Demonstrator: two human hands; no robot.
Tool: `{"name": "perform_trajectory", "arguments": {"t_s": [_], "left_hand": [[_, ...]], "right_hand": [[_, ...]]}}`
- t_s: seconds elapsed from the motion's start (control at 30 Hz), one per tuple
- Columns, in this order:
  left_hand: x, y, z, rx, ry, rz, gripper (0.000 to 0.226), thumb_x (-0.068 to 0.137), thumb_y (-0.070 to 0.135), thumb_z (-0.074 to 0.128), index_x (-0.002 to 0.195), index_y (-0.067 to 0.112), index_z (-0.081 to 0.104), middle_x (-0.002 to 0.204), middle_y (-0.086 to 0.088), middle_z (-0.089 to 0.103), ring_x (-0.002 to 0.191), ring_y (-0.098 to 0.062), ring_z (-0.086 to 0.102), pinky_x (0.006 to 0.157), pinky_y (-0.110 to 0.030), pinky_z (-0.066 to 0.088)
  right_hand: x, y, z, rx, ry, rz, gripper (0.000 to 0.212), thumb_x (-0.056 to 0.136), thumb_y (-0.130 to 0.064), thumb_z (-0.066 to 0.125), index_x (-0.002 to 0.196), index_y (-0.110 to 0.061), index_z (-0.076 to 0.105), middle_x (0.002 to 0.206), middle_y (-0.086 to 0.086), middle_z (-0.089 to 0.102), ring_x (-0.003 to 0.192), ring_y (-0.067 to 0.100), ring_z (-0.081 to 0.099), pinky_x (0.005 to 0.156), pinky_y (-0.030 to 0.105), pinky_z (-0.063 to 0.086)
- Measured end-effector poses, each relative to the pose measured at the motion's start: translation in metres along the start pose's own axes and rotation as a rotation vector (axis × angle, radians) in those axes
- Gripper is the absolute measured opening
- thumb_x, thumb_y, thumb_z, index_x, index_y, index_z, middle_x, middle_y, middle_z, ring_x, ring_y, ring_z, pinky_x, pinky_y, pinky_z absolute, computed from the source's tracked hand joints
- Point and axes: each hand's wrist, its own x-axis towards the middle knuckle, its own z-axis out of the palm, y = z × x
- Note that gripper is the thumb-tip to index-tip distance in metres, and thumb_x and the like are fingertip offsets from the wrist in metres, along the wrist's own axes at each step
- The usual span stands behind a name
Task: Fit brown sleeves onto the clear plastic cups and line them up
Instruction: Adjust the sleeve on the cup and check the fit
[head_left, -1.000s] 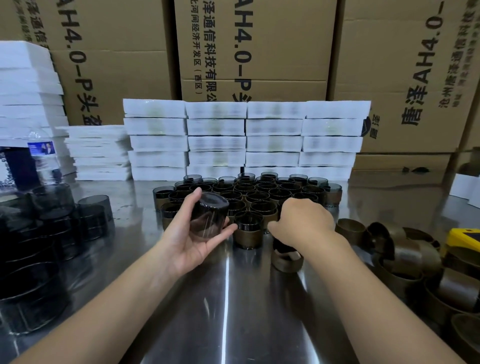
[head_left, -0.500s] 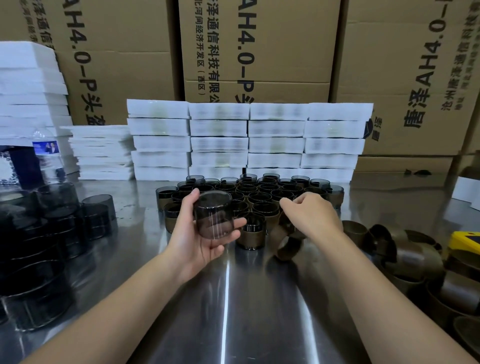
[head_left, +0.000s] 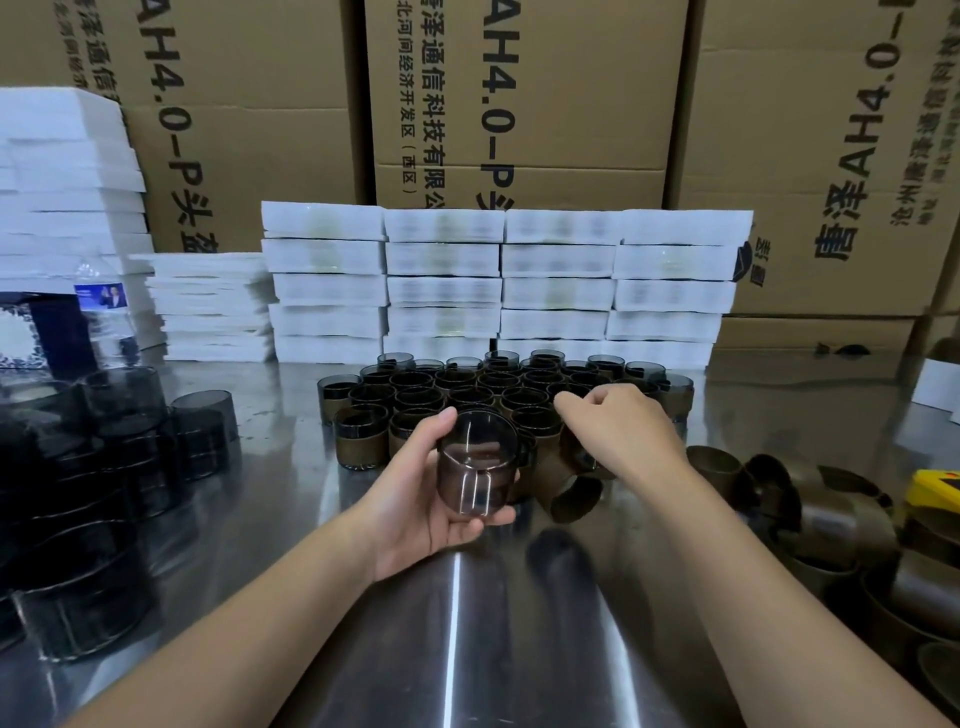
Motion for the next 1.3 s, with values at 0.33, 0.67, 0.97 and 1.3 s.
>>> {"name": "perform_trajectory", "arguments": {"t_s": [0.33, 0.67, 0.97, 1.3], "left_hand": [[0.001, 0.003, -0.001, -0.066, 0.099, 0.068, 0.060, 0.072, 0.054, 0.058, 0.120, 0.018, 0.059, 0.109, -0.016, 0.071, 0.073, -0.035, 0.072, 0.042, -0.020, 0.050], [0.007, 0.000, -0.002, -0.114, 0.109, 0.072, 0.063, 0.052, 0.043, 0.082, 0.108, 0.017, 0.069, 0.107, -0.014, 0.072, 0.096, -0.048, 0.067, 0.055, -0.031, 0.058], [0.005, 0.000, -0.001, -0.104, 0.074, 0.068, 0.046, 0.055, 0.039, 0.082, 0.095, 0.017, 0.076, 0.106, -0.016, 0.071, 0.097, -0.051, 0.065, 0.058, -0.034, 0.059], [0.001, 0.002, 0.002, -0.101, 0.053, 0.049, 0.042, 0.055, 0.040, 0.080, 0.091, 0.017, 0.078, 0.111, -0.017, 0.070, 0.094, -0.050, 0.067, 0.059, -0.035, 0.060]], "right_hand": [[-0.003, -0.004, 0.001, -0.212, -0.254, 0.051, 0.032, 0.075, -0.046, 0.048, 0.062, -0.018, 0.044, 0.072, 0.002, 0.055, 0.078, 0.027, 0.057, 0.066, 0.031, 0.043], [-0.007, -0.011, -0.004, -0.066, -0.260, 0.033, 0.031, 0.075, -0.040, 0.051, 0.056, -0.017, 0.042, 0.056, -0.003, 0.047, 0.053, 0.016, 0.045, 0.050, 0.026, 0.031], [-0.015, -0.013, -0.008, -0.047, -0.411, 0.080, 0.020, 0.073, -0.032, 0.053, 0.063, -0.017, 0.046, 0.053, -0.001, 0.046, 0.041, 0.016, 0.037, 0.046, 0.022, 0.029], [-0.012, -0.011, -0.018, -0.180, -0.504, 0.076, 0.016, 0.075, -0.032, 0.050, 0.068, -0.018, 0.051, 0.051, -0.001, 0.052, 0.028, 0.013, 0.040, 0.037, 0.013, 0.027]]}}
